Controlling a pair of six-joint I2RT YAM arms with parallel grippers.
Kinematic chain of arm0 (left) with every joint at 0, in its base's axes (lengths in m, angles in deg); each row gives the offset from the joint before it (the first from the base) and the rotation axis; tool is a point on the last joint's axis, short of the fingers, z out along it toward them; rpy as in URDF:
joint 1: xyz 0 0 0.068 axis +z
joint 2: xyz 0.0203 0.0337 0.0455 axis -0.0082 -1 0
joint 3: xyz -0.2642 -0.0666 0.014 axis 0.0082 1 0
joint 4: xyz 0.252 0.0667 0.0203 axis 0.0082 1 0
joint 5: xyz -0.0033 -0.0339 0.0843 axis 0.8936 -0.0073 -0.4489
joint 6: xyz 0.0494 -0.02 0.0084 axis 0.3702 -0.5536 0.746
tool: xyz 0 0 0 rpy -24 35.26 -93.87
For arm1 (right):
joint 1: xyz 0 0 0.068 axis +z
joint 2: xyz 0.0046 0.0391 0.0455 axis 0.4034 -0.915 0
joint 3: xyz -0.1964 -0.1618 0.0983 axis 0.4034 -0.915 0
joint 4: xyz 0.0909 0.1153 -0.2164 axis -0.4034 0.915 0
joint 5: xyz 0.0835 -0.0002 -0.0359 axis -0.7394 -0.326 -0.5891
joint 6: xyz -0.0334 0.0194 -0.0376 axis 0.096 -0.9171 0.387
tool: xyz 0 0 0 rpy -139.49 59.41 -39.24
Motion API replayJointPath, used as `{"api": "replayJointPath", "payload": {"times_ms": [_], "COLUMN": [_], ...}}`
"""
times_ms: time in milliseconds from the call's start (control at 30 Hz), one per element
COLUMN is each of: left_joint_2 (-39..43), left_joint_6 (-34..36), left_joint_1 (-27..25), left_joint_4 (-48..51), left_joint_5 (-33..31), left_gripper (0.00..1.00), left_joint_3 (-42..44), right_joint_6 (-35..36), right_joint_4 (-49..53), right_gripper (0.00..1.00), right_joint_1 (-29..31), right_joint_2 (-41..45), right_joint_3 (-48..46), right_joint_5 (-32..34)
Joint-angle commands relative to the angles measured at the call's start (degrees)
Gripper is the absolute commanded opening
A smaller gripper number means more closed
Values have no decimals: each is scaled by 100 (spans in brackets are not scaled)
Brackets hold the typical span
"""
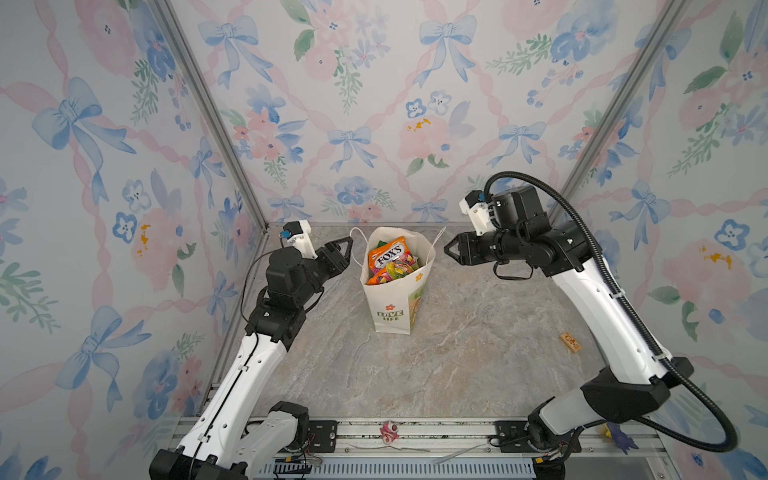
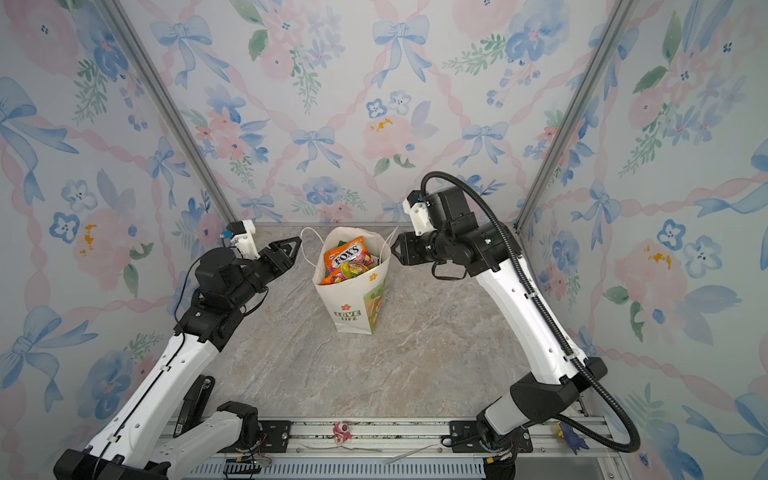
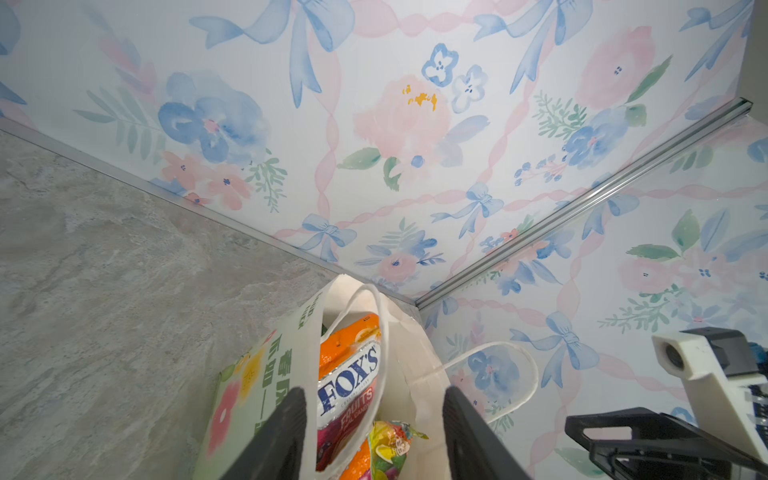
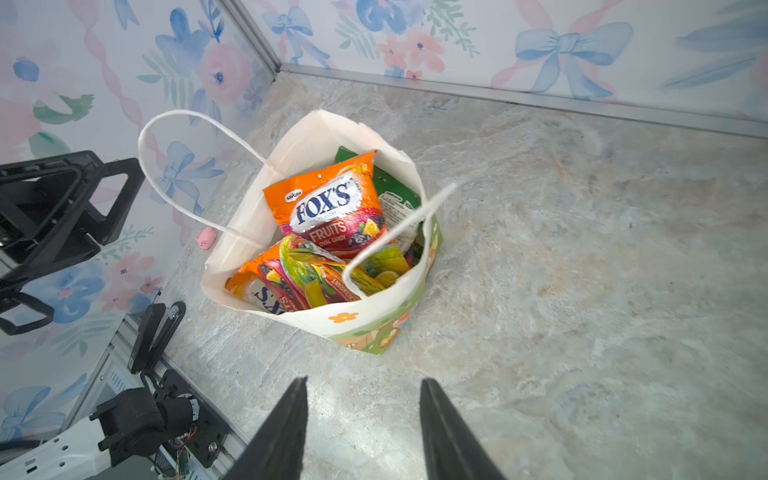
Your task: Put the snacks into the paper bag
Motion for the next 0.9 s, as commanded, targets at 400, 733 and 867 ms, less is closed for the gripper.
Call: {"api": "replayJointPath", "payload": {"times_ms": [400, 733, 867], "left_joint_2": [-93, -253, -274], "left_joint_6": [367, 335, 350], "left_joint_1": [1161, 1158, 1157], "left_joint_4": [298, 95, -74], "left_joint_5": [288, 70, -93], "left_gripper": [62, 68, 96], "left_joint_3": [409, 937, 1123], "right_joint_6": [-603, -835, -814], "right_joint_4": [-926, -1831, -2534], "right_gripper": [50, 61, 69], "right_joint_1": [-1210, -1181, -1178], "right_joint_2": [1376, 823, 627], "right_joint_3": [-2581, -3306, -3690], "right_joint_5": [355, 929, 825]}}
